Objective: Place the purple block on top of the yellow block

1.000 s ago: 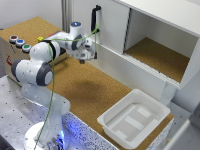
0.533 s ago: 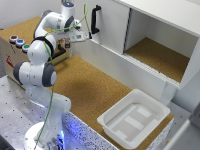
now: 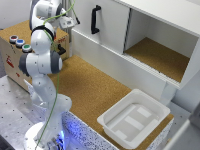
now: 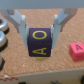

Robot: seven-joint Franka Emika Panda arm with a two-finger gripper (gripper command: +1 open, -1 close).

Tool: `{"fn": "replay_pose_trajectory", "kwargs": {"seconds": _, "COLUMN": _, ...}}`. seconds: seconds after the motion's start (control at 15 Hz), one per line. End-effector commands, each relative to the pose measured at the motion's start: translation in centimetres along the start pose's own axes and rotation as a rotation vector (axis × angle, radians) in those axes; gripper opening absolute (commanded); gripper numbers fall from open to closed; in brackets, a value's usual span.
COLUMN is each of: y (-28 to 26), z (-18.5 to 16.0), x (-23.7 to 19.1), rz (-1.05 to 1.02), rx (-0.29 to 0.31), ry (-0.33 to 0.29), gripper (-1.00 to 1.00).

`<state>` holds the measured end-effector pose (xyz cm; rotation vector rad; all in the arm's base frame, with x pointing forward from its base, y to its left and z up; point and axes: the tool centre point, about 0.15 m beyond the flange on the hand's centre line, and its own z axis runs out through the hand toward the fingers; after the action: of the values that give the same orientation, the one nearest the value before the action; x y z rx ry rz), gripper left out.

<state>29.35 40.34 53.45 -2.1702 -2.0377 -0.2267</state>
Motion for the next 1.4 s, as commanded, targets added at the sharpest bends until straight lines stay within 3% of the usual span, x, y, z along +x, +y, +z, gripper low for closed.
{"fn": "replay_pose_trajectory", "kwargs": {"seconds": 0.0, "y": -2.8, "z": 0.8, "x": 5.8, "rz": -0.138, "rx": 0.072, "ry": -0.08, "gripper": -1.0}}
{"fn": "replay_pose_trajectory", "kwargs": {"seconds": 0.47, "y": -3.8, "z": 4.5, "x": 9.3, "rz": -0.231, "rx": 0.089, "ry": -0.076, "gripper": -1.0}}
{"fn": "replay_pose_trajectory", "kwargs": {"seconds": 0.53, "y": -3.7, "z": 5.1, "x": 9.3, "rz": -0.249, "rx": 0.041, "ry": -0.06, "gripper": -1.0}}
{"fn": "replay_pose_trajectory", "kwargs": {"seconds": 0.67, "y": -3.3, "z": 5.9, "x": 9.4, "rz": -0.254, "rx": 0.013, "ry": -0.033, "gripper": -1.0}}
{"fn": "replay_pose_trajectory", "kwargs": {"seconds": 1.07, "y": 0.1, "z": 8.0, "x": 8.9, "rz": -0.19, "rx": 0.031, "ry": -0.037, "gripper": -1.0}}
{"fn": "replay_pose_trajectory", "kwargs": {"seconds": 1.33, "y": 1.6, "z": 8.5, "x": 8.4, "rz": -0.179, "rx": 0.011, "ry": -0.017, "gripper": -1.0}}
